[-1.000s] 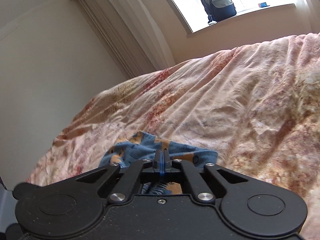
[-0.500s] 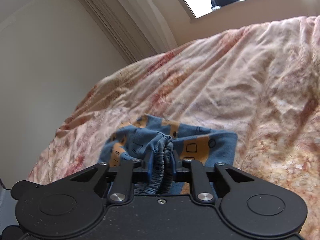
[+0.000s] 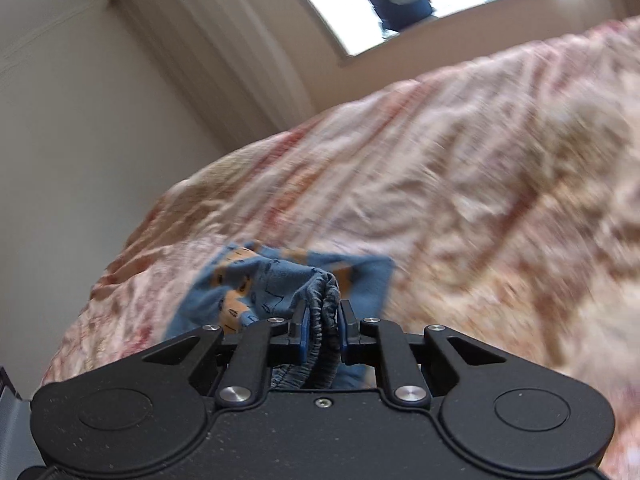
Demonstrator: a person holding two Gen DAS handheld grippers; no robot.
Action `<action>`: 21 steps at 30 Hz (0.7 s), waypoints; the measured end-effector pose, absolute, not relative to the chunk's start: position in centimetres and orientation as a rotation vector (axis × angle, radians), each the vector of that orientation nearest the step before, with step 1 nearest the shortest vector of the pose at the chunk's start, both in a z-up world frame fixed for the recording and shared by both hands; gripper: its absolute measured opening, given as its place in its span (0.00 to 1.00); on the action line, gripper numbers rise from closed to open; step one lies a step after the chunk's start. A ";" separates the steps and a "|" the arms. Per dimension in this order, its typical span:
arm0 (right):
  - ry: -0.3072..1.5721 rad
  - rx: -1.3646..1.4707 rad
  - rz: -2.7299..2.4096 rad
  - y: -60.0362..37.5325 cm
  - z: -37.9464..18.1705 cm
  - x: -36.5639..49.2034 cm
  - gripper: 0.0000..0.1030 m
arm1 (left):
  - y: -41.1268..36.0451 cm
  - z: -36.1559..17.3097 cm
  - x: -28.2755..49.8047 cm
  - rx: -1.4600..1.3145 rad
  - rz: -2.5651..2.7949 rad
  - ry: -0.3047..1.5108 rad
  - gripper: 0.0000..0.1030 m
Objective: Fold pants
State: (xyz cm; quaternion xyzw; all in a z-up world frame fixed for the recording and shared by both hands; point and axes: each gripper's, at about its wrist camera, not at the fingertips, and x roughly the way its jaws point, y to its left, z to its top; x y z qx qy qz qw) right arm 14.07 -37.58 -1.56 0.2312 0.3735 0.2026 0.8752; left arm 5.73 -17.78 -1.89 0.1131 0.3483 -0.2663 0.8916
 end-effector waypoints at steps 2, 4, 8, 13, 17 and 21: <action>0.787 0.472 0.414 -37.4 -2.3 13.9 0.16 | -17.2 -2.3 6.0 0.198 -0.553 0.748 0.09; 0.775 0.437 0.399 -37.1 -2.4 13.6 0.28 | -16.0 -1.7 6.1 0.128 -0.556 0.762 0.38; 0.723 0.325 0.367 -36.4 -1.3 12.2 0.57 | -12.8 0.4 5.4 0.044 -0.481 0.688 0.58; 0.624 0.133 0.260 -33.7 0.1 10.2 0.91 | -9.8 1.3 6.4 0.001 -0.209 0.602 0.89; 0.566 -0.017 0.236 -30.3 -0.3 8.7 0.97 | -8.6 -0.8 8.1 -0.006 -0.074 0.700 0.89; 0.608 -0.175 0.174 -29.3 -1.8 7.9 0.98 | -6.8 -3.5 7.6 0.021 -0.052 0.786 0.94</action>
